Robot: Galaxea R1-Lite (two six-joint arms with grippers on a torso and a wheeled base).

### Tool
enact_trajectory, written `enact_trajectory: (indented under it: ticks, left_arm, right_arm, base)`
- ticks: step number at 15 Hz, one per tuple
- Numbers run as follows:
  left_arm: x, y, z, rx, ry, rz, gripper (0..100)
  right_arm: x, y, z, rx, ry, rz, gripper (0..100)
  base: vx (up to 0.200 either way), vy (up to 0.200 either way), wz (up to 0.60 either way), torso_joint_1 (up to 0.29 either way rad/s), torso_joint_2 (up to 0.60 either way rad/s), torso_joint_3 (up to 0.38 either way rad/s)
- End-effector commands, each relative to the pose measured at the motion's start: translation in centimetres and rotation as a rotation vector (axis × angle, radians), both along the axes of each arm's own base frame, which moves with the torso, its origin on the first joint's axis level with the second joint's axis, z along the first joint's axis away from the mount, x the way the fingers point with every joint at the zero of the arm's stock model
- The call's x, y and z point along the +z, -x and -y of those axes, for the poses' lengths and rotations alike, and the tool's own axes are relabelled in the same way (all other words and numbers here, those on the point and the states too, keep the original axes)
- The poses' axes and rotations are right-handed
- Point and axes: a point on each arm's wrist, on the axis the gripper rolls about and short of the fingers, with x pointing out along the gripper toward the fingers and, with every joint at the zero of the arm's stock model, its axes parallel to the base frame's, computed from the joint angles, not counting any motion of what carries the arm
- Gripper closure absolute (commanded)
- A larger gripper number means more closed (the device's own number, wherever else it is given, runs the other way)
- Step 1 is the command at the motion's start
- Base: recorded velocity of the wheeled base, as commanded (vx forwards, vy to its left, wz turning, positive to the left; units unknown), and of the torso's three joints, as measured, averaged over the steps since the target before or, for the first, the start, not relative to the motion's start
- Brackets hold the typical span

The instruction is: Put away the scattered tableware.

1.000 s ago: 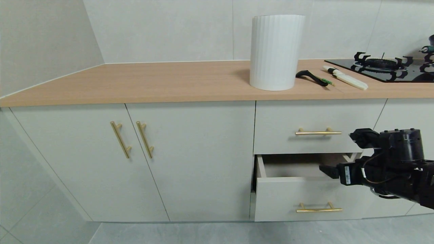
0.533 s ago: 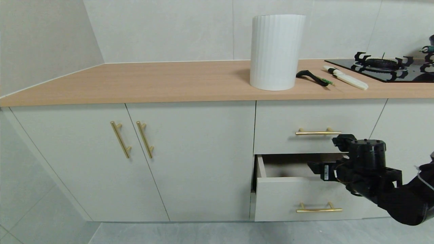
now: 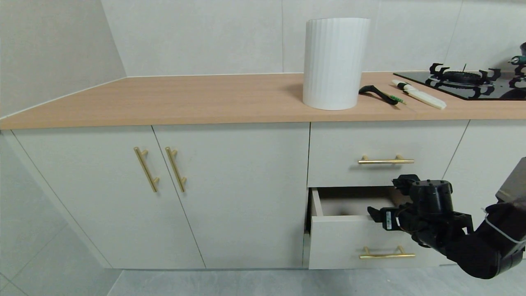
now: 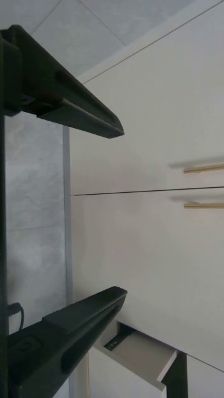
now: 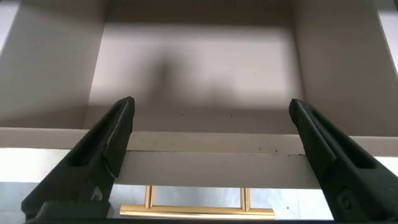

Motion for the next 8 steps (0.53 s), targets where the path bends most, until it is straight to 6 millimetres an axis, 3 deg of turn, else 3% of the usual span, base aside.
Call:
enact_trajectory:
  ticks: [1, 8]
  left_arm:
    - [0.0, 0.0, 0.0, 0.001, 0.000, 0.000, 0]
    - [0.0, 0.0, 0.0, 0.001, 0.000, 0.000, 0]
  right_arm:
    - [0.2, 0.4, 0.0, 0.006, 0.002, -0.006, 0]
    - [2.6, 2.7, 0.5, 0.069, -0.002, -0.122, 0]
  base:
    - [0.000, 0.000, 0.00, 0.000, 0.00, 0.000]
    - [0.000, 0.000, 0.00, 0.000, 0.00, 0.000]
